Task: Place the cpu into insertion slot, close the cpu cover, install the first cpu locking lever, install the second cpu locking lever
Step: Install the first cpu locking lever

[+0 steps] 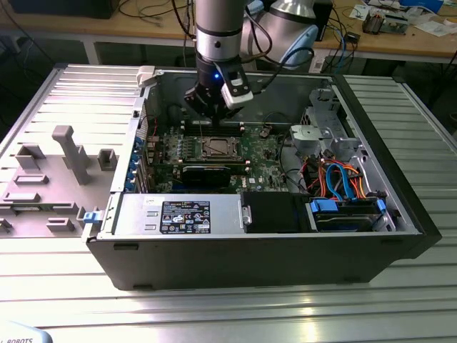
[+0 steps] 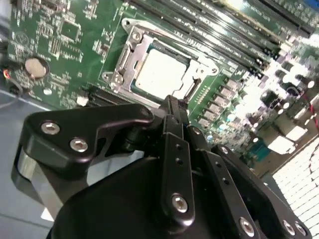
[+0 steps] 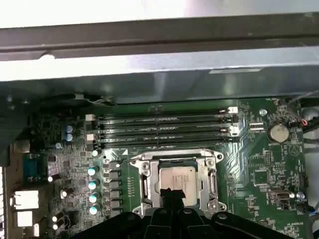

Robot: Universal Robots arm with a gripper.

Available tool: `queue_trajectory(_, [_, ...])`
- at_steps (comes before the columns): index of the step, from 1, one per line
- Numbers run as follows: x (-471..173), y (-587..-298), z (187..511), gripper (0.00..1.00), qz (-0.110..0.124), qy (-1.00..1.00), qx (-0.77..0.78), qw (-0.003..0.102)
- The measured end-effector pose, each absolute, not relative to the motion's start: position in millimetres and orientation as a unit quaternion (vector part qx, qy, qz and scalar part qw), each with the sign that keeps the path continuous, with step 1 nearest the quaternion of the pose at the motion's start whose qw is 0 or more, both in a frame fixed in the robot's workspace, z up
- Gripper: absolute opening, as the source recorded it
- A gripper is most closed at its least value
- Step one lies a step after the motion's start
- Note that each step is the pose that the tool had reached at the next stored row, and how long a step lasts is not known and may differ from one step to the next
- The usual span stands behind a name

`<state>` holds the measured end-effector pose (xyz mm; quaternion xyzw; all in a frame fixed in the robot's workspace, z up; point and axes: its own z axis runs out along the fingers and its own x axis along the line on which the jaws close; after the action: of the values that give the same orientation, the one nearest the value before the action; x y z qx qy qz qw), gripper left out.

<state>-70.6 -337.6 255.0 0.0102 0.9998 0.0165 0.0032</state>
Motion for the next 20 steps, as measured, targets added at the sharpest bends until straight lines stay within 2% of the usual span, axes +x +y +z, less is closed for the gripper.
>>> queue_trajectory(7, [-115.4,-337.6,251.1,0.11,0.018,1.000,-0.025,0.004])
queue_trajectory(17, [-121.2,-326.1,259.0,0.11,0.018,0.999,-0.028,0.007])
queue_trajectory(20, [-121.5,-319.3,258.9,0.11,0.018,0.999,-0.029,0.015])
